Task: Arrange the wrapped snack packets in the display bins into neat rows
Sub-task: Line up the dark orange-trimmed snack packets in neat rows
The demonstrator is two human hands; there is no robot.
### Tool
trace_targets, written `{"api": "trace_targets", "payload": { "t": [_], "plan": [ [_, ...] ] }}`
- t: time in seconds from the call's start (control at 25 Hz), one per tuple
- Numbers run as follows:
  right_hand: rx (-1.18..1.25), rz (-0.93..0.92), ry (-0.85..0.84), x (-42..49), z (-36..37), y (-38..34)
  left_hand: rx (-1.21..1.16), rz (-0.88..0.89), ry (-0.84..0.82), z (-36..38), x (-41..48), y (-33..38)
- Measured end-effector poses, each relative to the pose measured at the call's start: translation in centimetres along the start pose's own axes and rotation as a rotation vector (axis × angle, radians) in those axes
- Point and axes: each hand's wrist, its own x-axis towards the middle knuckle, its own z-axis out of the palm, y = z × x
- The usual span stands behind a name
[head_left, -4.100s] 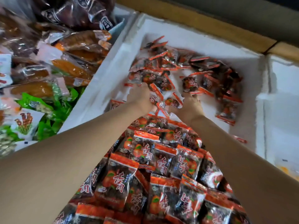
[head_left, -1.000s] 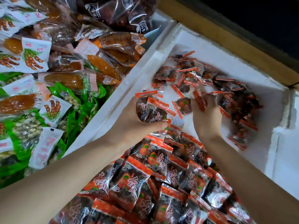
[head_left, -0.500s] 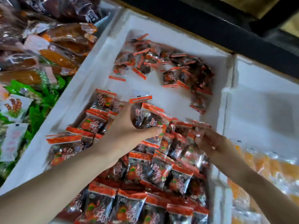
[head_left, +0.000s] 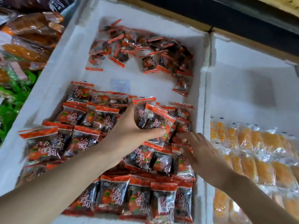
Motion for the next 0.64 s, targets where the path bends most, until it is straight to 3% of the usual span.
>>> {"api": "trace_targets", "payload": {
  "t": [0.16, 0.36, 0.48, 0.64],
  "plan": [
    [0.621, 0.139, 0.096, -0.3, -1.4, -3.3, -0.005, -0.037, -0.027, 1.1, -0.6, 0.0],
    [0.987, 0.241, 0.057, 1.3, -1.5, -4.5, -0.111, -0.029, -0.07, 1.2, -1.6, 0.2],
    [1.032, 0.296, -0.009, 1.4, -1.5, -4.3, -0.255, -0.139, -0.156, 0.9, -2.3, 0.3],
    [0.978, 0.344, 0.015, 0.8, -1.6, -3.5, -0.343, -0.172, -0.048, -0.2, -2.3, -0.3]
  ]
}}
